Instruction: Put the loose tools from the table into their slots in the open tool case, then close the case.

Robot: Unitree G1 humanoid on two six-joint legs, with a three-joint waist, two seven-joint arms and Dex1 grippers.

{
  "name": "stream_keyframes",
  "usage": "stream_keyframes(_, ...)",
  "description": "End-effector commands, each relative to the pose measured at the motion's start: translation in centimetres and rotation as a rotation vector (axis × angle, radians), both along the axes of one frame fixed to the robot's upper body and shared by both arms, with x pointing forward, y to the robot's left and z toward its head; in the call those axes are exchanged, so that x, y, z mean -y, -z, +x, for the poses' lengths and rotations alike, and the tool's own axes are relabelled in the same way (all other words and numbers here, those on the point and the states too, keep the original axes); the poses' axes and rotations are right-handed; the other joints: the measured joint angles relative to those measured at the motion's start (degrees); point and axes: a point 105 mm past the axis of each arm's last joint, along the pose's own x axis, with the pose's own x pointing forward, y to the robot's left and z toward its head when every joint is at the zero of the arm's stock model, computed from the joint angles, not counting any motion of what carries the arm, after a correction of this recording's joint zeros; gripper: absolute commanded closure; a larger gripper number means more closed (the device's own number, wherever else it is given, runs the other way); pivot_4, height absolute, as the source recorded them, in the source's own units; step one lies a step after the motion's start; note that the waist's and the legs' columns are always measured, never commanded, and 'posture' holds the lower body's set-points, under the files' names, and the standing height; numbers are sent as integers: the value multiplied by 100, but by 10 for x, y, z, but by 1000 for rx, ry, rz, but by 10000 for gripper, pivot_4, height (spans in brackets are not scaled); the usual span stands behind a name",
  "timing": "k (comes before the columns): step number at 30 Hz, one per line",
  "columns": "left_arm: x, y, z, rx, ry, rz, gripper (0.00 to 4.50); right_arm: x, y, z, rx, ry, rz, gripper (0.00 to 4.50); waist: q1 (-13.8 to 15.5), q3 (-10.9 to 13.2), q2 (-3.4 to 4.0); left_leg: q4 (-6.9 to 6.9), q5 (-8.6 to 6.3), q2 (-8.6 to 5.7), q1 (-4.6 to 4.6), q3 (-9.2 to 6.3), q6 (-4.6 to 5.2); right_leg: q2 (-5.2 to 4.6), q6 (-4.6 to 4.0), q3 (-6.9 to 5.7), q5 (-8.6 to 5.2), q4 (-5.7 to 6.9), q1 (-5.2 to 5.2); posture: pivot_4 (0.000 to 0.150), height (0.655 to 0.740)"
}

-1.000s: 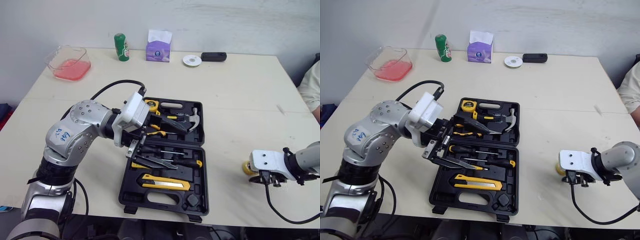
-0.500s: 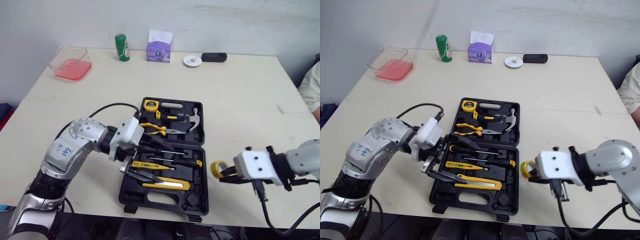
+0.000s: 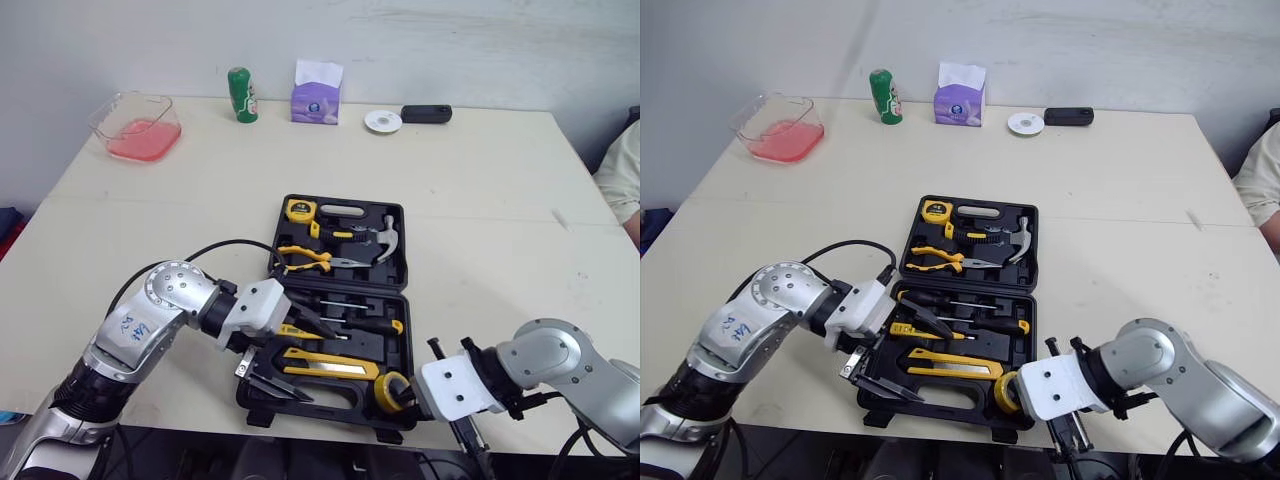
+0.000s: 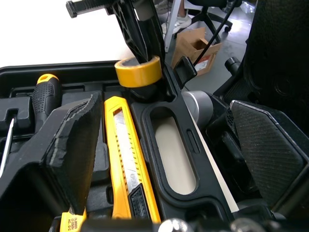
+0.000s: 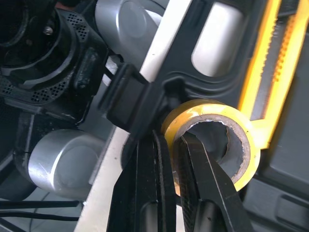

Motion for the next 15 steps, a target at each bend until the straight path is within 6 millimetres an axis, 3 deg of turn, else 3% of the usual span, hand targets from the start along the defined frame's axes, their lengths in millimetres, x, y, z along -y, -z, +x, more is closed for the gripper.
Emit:
stream_keyframes(1,3,-3,-6,33,24,-8,0,-3,2,-3,11,-20,2,44671,-2,0,0,0,0,0,0,0,0,0,0,0,0,0,0,1500,7244)
stream_keyframes(5,4,-4,-7,35,24,-12,0,-2,4,-3,7,-18,-4,44671,1,0,0,0,0,0,0,-1,0,0,0,-1,0,0,0,1500,7244)
stream_keyframes(8,4,-4,-7,36,23,-13,0,-2,-7,-7,-11,-25,19,31954,1,0,0,0,0,0,0,-1,0,0,0,-1,0,0,0,1500,7244)
stream_keyframes(11,3,-3,-7,37,23,-12,0,-4,-38,-16,-45,-42,103,18300,3,0,0,0,0,1,0,-2,0,0,0,-2,0,0,0,1500,7244)
stream_keyframes(15,4,-4,-5,39,26,-15,0,-3,-55,-12,-48,-16,199,18300,-2,0,0,-1,-1,4,1,-4,0,0,0,-4,0,0,4,1500,7244)
